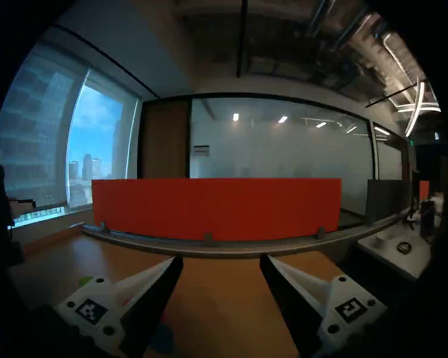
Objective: Pour water
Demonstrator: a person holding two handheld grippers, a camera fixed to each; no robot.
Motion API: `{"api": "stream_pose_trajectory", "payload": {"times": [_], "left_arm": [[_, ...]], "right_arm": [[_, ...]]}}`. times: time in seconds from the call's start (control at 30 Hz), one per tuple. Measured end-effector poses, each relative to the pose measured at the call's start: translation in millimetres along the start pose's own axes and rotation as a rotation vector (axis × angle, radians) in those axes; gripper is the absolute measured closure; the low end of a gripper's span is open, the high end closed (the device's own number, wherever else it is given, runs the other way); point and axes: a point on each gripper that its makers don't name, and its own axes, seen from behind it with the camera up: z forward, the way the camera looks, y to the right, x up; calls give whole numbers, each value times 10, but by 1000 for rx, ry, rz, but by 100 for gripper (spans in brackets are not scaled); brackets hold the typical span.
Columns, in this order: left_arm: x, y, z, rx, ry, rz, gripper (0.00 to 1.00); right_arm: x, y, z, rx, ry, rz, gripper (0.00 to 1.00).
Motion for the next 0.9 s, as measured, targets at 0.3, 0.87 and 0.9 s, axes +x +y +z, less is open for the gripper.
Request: {"api": "stream_pose_trajectory", "payload": {"times": [0.3, 0.87, 0.9], "left_arm": [[4, 108, 24, -86, -18, -52, 12], [92, 576, -38, -360, -20, -87, 12], [110, 592, -44, -370, -14, -87, 12]], "right_arm": [[5, -180, -31, 90, -5, 4, 1], [89, -679, -181, 419, -17, -7, 1], [100, -708, -186, 435, -16, -4, 1]]}}
